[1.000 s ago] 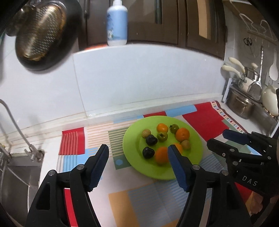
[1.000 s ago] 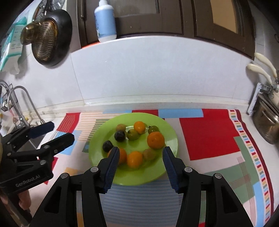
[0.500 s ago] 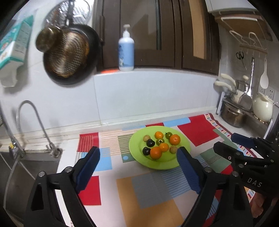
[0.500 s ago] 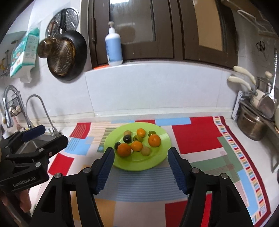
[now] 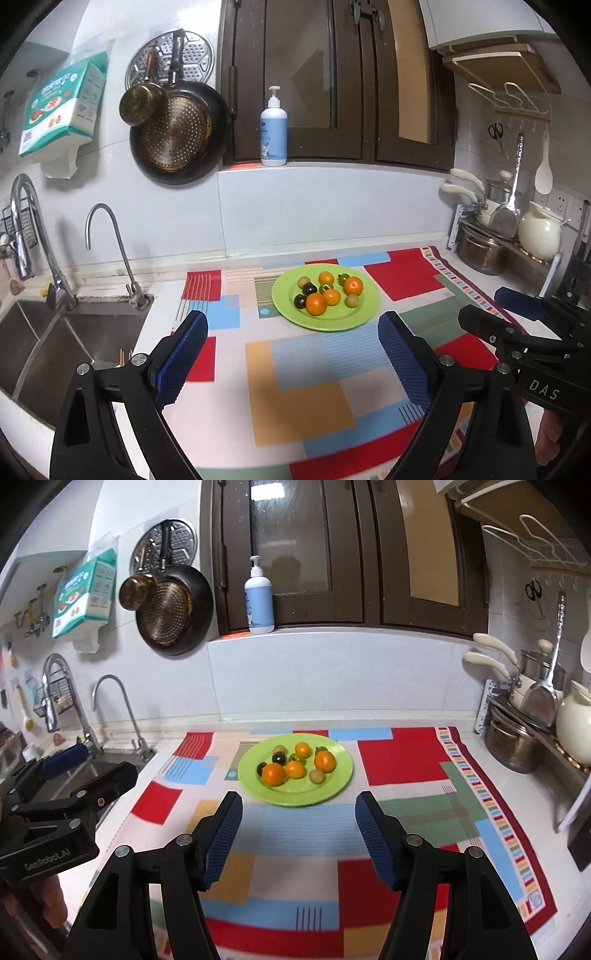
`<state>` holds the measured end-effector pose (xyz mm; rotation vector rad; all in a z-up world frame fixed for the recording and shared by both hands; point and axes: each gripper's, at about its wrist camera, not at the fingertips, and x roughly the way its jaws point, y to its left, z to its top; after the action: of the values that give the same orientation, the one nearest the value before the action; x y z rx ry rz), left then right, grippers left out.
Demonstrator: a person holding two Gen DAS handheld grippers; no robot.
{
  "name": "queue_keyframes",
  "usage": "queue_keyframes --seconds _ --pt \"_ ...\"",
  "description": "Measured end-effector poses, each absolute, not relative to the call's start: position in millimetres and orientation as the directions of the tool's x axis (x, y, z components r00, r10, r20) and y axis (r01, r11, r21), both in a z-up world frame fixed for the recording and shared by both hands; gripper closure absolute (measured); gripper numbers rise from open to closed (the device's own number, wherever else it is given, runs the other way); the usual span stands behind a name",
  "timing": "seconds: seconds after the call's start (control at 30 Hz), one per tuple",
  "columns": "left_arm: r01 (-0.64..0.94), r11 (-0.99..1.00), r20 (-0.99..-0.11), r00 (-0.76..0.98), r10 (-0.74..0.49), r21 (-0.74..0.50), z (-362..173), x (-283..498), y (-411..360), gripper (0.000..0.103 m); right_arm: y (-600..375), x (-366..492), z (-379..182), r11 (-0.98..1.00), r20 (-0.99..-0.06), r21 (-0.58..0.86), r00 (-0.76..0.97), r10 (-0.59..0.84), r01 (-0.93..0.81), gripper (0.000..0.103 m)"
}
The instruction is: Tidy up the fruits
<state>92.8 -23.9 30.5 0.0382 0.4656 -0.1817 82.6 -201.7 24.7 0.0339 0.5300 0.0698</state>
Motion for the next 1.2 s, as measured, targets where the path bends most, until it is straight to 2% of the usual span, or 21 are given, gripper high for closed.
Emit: queue_keyframes --seconds 0.27,1.2 --pt "0.158 0.987 -0.436 0.889 -0.139 0.006 34.1 54.3 -25.6 0.000 -205.1 41.1 26.9 0.997 -0.492 0.051 0.867 0.080 -0.063 0.039" --pt "0.188 0.982 -0.435 0.886 -0.161 0.021 40.7 10.4 -37.3 0.000 -218.7 -8.0 30.6 0.996 -0.468 0.050 0.879 0.087 -0.072 0.038"
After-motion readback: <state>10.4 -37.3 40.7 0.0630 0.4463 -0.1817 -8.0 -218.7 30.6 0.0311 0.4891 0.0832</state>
